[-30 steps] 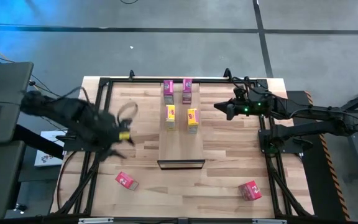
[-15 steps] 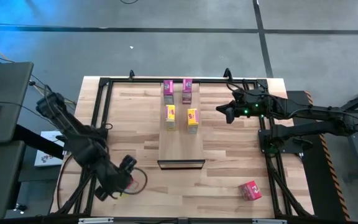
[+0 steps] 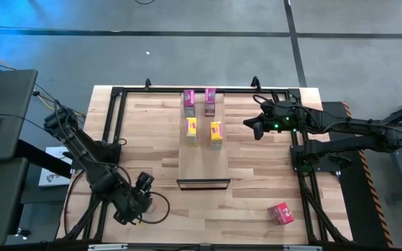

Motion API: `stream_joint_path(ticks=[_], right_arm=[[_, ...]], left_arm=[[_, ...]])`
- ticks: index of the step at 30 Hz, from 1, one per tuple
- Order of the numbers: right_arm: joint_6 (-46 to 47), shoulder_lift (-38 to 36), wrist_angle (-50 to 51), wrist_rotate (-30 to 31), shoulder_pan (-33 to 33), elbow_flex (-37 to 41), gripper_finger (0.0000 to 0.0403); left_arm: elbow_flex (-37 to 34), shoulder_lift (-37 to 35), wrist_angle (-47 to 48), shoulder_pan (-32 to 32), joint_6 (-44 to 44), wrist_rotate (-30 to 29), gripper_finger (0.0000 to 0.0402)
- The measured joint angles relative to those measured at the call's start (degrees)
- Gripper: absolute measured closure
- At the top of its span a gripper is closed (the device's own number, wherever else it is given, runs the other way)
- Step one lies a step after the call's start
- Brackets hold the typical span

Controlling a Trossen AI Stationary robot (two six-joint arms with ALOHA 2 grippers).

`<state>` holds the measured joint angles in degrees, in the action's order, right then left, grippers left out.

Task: Stack cereal on shelf
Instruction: Put the left red cereal box on the shelf

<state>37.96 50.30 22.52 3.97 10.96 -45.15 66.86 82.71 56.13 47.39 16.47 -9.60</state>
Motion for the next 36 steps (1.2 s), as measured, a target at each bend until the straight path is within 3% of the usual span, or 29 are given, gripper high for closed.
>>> stream_joint_path(ticks=[4,12,23,36], right_arm=[[0.6,0.0,0.8,0.1,0.0,0.0,0.0403],[1.1,0.0,1.3,0.8,0.0,0.0,0.0403],[1.2,0.0,1.3,2.7,0.0,0.0,0.0403],[1.2,0.0,1.3,3.5,0.0,0.0,0.0403]], left_arm=[[-2.2,0.0,0.3,0.9,0.0,4.3,0.0137],[-2.5,0.0,0.2,1.5,-0.1,-2.2,0.0137],[-6.3,0.0,-1.2,1.5,0.0,3.0,0.0137],[-12.0,0.0,-7.5,1.4,2.4,3.2,0.0148]])
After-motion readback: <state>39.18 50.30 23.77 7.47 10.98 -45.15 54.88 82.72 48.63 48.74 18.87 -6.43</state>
